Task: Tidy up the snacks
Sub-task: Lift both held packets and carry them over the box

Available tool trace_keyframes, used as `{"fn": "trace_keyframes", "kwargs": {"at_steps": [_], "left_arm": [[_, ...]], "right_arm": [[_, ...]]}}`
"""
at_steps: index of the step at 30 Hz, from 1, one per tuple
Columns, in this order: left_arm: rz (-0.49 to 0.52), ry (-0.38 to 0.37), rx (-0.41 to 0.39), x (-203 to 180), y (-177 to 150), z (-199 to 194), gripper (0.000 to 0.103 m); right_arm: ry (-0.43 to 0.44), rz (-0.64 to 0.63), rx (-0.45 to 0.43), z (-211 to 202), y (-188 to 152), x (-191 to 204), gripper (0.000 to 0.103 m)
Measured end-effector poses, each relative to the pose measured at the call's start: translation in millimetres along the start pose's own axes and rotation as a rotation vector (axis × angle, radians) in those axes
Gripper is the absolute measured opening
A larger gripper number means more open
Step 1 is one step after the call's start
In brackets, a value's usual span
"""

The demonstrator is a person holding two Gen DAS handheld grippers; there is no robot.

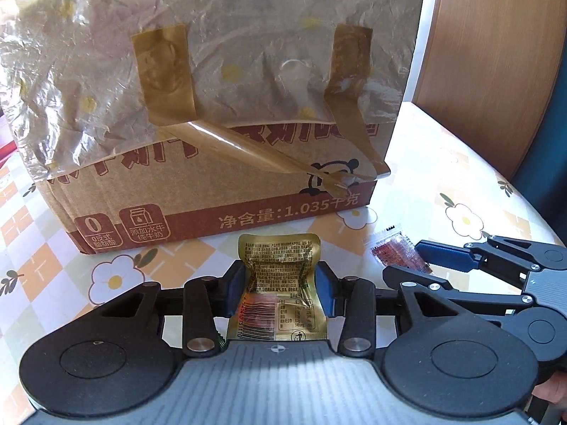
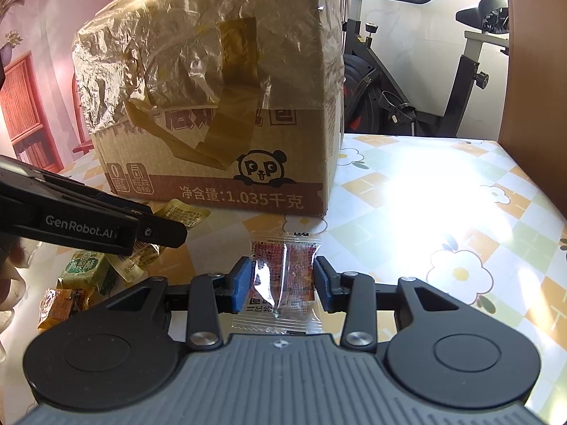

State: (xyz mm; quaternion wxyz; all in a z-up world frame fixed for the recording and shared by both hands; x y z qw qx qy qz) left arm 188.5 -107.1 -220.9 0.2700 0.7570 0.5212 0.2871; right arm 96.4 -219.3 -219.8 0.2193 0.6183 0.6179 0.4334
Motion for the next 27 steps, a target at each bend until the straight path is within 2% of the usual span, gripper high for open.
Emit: {"fn": "trace_keyframes", "kwargs": {"at_steps": [5,14,22,27], "left_arm": [[-0.072,0.014,-0.016,25,-1,-19,0.045],[-0.165,0.098,-0.061,94,-1,-58,0.045],[-0.23,0.165,-0.156,142,17,-100,0.045],[-0.252,0.154,-0.212,145,30,-123,0.045]], "right_arm": [[-0.002,0.0,0.006,2,0,1,0.04],[0.007,-0.008,-0.006,-7,5,6,0.04],[0.108,-0.086,-0.066,-23,40,39,0.04],[0.139,-0.096,-0.119,-37,58,54,0.04]]}}
Point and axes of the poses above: each gripper's, at about its wrist camera, not at the fingertips, and z roughly the way its jaws point, x to its left, y to its top, the point moved 1 cm from there along z, roughly the way its jaws point, and after that the axes turned 15 degrees about y, right-handed, at the moved point
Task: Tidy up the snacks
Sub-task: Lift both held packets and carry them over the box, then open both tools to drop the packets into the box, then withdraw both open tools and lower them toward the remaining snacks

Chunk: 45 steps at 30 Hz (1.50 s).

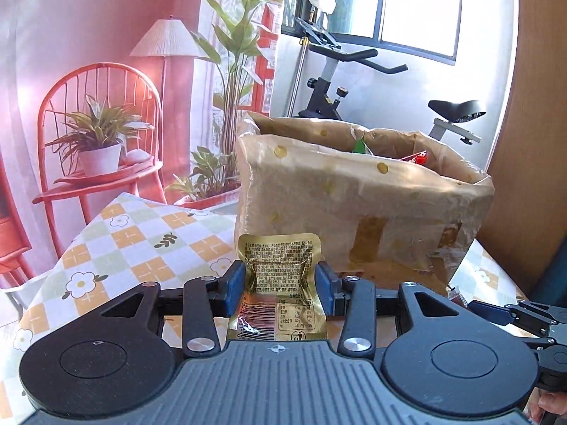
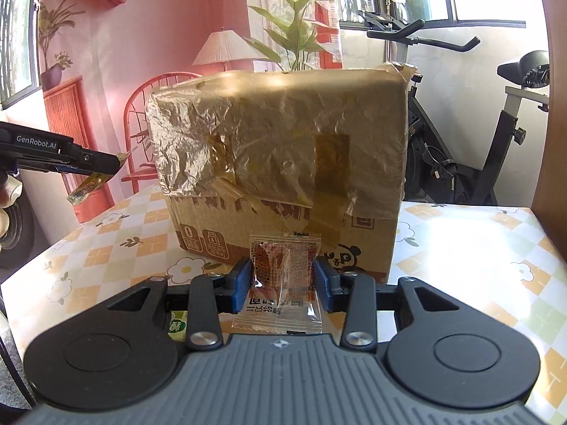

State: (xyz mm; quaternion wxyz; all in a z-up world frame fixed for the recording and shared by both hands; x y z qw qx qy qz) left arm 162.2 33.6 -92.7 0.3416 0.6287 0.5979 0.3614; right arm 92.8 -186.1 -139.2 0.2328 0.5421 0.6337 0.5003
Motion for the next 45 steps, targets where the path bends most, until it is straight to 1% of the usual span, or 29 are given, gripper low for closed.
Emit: {"fn": "trace_keyframes", "kwargs": {"at_steps": [4,7,9,11,15,17,18,20,22,24,25,26,28,29,31,34,36,39,45], "left_arm": [[-0.003,-0.019,-0.065,-2,17,-14,0.046],[-0.005,-0.032,-0.093,-6,31,-17,0.046],[0.0,-0.033,-0.116,-9,42,-17,0.046],[0.01,-0.036,-0.16,-16,55,-17,0.046],[0.031,-0.047,-0.198,-35,80,-7,0.046],[0.06,-0.051,-0.213,-47,92,2,0.046],[0.07,-0.049,-0.213,-52,98,9,0.046],[0.068,-0.056,-0.187,-60,109,25,0.046],[0.056,-0.063,-0.16,-66,118,45,0.046],[0.075,-0.045,-0.161,-75,121,60,0.05],[0.081,-0.04,-0.143,-78,123,71,0.053],[0.076,-0.043,-0.116,-80,124,80,0.056],[0.057,-0.056,-0.077,-79,123,92,0.059],[0.052,-0.06,-0.066,-79,123,95,0.064],[0.059,-0.063,-0.069,-72,119,96,0.068],[0.072,-0.044,-0.064,-63,114,93,0.068],[0.056,-0.048,-0.055,-56,112,90,0.068],[0.038,-0.043,-0.044,-45,108,81,0.068],[0.06,-0.037,-0.044,-35,95,52,0.068]], "right_arm": [[0.009,-0.053,-0.043,-9,23,10,0.04],[0.02,-0.064,-0.079,-14,44,12,0.04],[0.028,-0.069,-0.107,-16,65,11,0.04],[0.023,-0.098,-0.1,-12,84,11,0.04],[0.006,-0.137,-0.122,-2,122,1,0.04],[0.014,-0.132,-0.112,8,135,-8,0.04],[0.021,-0.123,-0.074,21,143,-14,0.04],[0.002,-0.135,-0.049,39,151,-22,0.04],[-0.003,-0.109,-0.03,58,156,-32,0.04],[-0.009,-0.084,-0.009,75,158,-39,0.04],[-0.026,-0.086,-0.001,82,158,-41,0.042],[-0.042,-0.088,0.009,87,158,-42,0.047],[-0.055,-0.073,0.009,91,156,-45,0.049],[-0.052,-0.062,0.004,89,156,-47,0.054],[-0.035,-0.046,-0.017,80,156,-50,0.058],[-0.032,-0.028,-0.017,69,153,-52,0.059],[-0.027,-0.011,-0.024,62,151,-50,0.059],[-0.022,-0.014,-0.029,53,148,-41,0.058],[-0.032,-0.024,-0.031,39,142,-16,0.058]]}}
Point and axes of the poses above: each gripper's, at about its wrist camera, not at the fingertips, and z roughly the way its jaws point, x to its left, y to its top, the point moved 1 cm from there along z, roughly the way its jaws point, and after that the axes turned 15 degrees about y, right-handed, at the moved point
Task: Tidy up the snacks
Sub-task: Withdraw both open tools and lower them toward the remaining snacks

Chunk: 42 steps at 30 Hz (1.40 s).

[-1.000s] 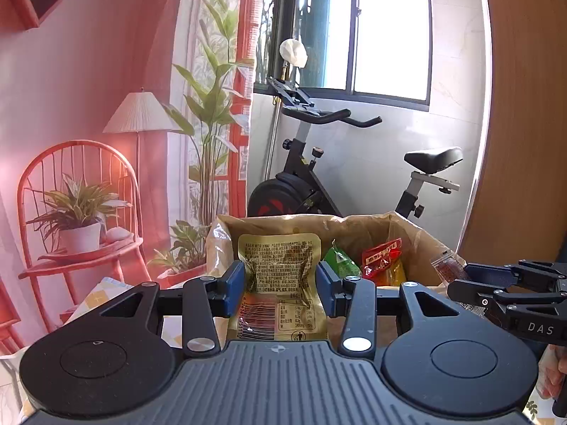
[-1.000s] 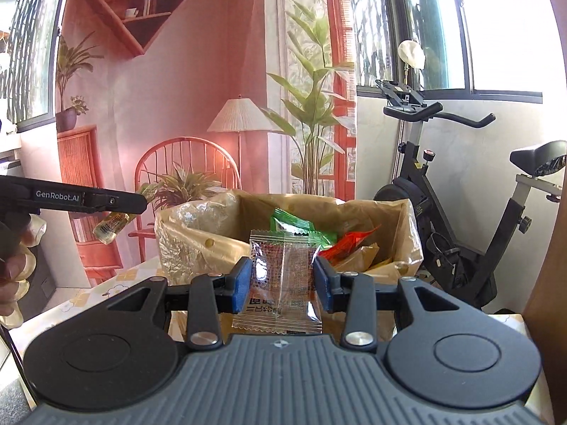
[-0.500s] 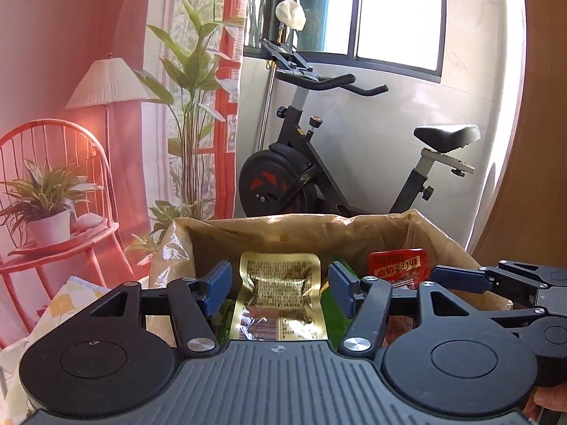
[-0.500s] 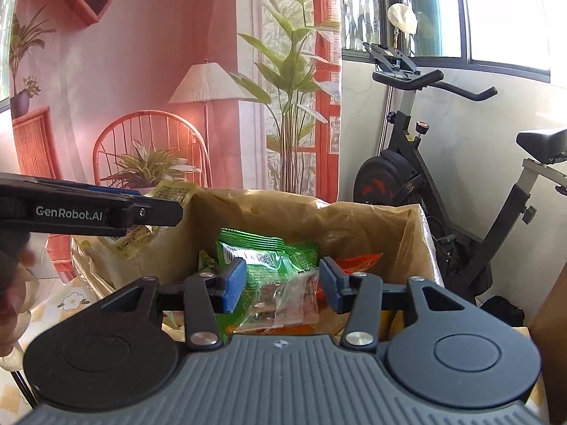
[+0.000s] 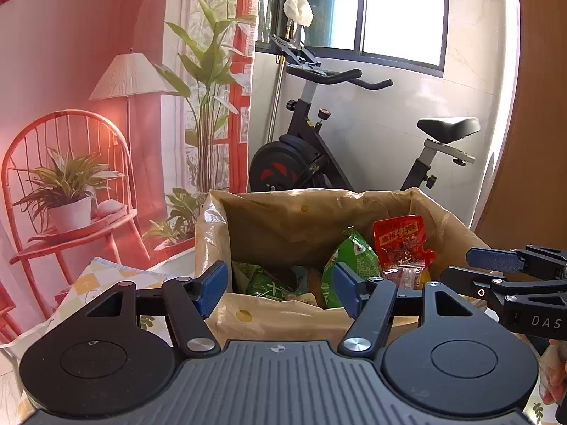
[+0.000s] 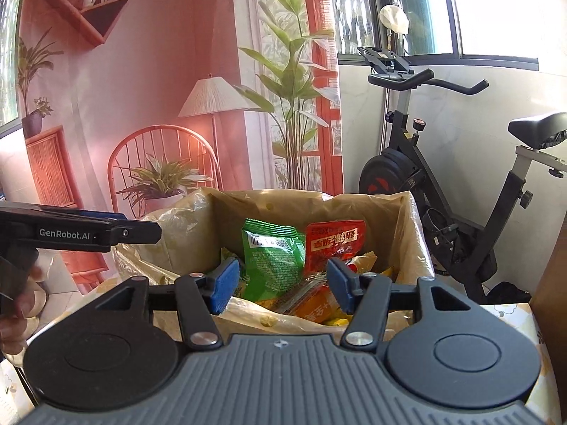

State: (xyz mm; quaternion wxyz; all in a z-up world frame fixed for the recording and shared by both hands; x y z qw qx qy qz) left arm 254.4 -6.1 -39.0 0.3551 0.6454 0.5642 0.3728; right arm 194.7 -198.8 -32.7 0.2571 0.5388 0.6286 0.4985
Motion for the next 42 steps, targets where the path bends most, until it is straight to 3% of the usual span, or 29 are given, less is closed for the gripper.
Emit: {"fn": "trace_keyframes", "kwargs": {"at_steps": [14,19,27,33,35,39,41,42], "left_arm": [[0.031,-0.027,0.01,12,-43,-43,0.068],[0.062,0.0,0.027,19,-59,-46,0.068],[0.015,0.05,0.024,53,-82,-42,0.068],[-0.102,0.047,0.153,77,-119,-21,0.067],[-0.123,0.048,0.174,85,-128,-20,0.067],[-0.116,0.063,0.199,93,-140,-18,0.067],[-0.121,0.064,0.205,95,-144,-18,0.067],[-0.119,0.066,0.207,94,-145,-18,0.067]], "right_arm": [[0.03,-0.016,-0.001,-25,-40,55,0.058],[0.032,0.041,0.021,-23,-62,54,0.058],[-0.019,0.061,0.048,-11,-100,65,0.058],[0.011,0.093,0.153,11,-135,76,0.059],[0.026,0.112,0.178,17,-143,77,0.068],[0.066,0.111,0.286,36,-165,87,0.072],[0.085,0.103,0.324,45,-172,95,0.084],[0.092,0.087,0.346,50,-175,99,0.084]]}}
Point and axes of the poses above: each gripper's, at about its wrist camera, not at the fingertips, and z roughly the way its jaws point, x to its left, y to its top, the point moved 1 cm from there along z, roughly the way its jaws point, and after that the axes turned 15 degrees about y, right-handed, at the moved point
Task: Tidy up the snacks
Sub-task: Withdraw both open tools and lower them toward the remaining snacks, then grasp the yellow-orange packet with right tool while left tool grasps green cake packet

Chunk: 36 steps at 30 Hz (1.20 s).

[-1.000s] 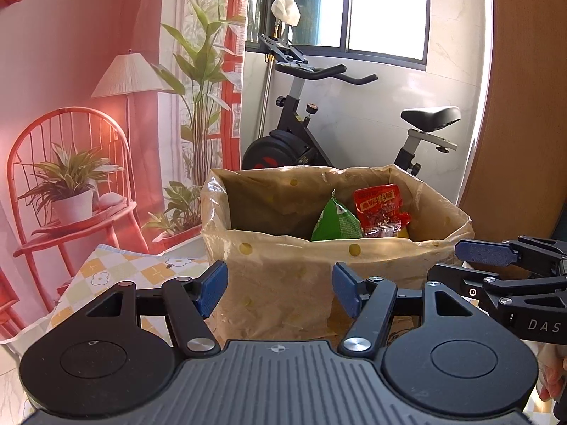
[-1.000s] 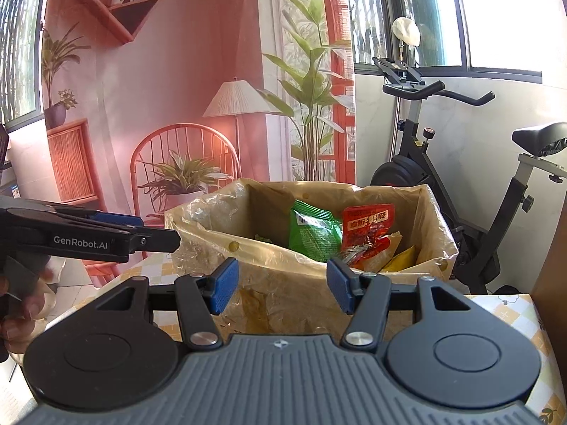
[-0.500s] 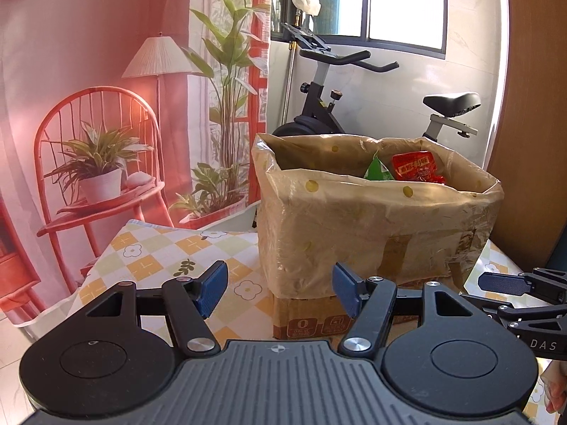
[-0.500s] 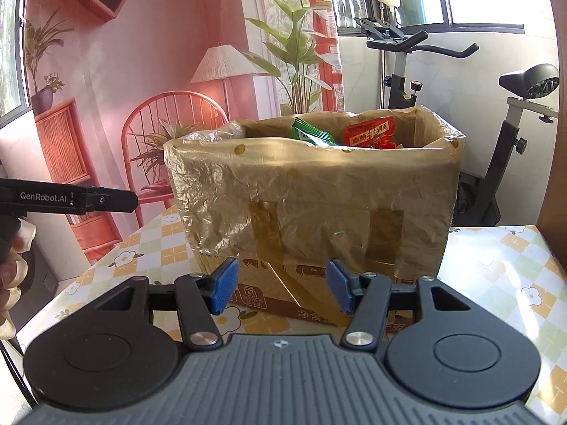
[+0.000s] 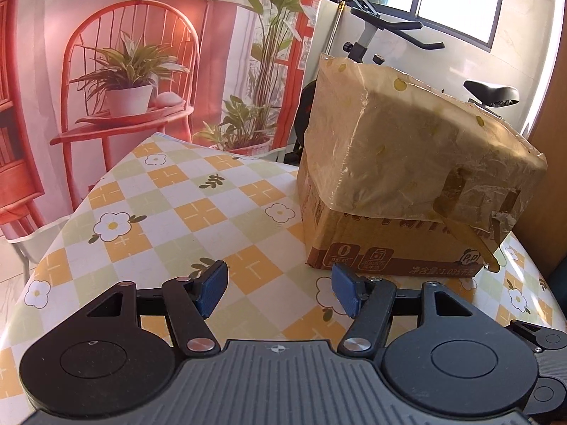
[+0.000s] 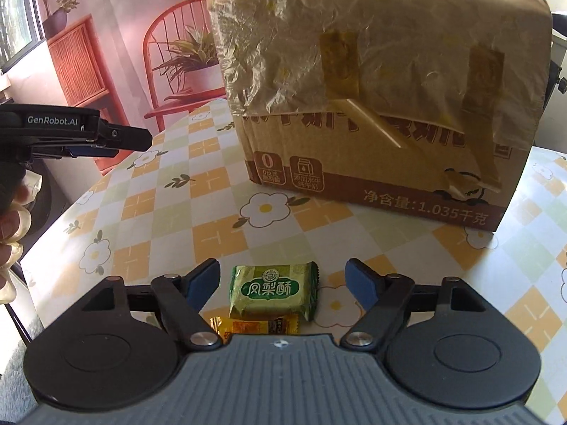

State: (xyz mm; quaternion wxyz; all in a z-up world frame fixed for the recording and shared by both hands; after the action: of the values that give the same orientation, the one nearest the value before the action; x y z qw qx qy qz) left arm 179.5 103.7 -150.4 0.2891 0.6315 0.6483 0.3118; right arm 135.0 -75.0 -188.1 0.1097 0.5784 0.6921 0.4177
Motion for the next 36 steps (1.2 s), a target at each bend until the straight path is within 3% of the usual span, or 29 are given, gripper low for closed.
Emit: {"fn": "trace_keyframes", "kwargs": {"at_steps": [6,18,22,26,30,36], "left_arm": [[0.037,-0.01,0.002,-15,-5,4,0.067],[0.089,-0.093,0.034,-48,-16,24,0.067],[0.126,-0.15,0.063,-60,-26,29,0.067],[0.17,-0.201,0.093,-74,-40,37,0.067],[0.243,-0.191,0.093,-88,-52,42,0.067],[0.231,-0.19,0.105,-89,-57,48,0.067]], "right_arm": [[-0.024,-0.07,0.162,23,-15,9,0.086],[-0.218,0.058,0.081,-25,-32,-63,0.086],[-0.191,0.077,0.055,-39,-35,-71,0.086],[-0.13,0.02,0.101,-43,-40,-66,0.087],[-0.145,-0.046,0.153,-40,-45,-67,0.087],[-0.144,-0.112,0.135,-29,-36,-71,0.089]]}}
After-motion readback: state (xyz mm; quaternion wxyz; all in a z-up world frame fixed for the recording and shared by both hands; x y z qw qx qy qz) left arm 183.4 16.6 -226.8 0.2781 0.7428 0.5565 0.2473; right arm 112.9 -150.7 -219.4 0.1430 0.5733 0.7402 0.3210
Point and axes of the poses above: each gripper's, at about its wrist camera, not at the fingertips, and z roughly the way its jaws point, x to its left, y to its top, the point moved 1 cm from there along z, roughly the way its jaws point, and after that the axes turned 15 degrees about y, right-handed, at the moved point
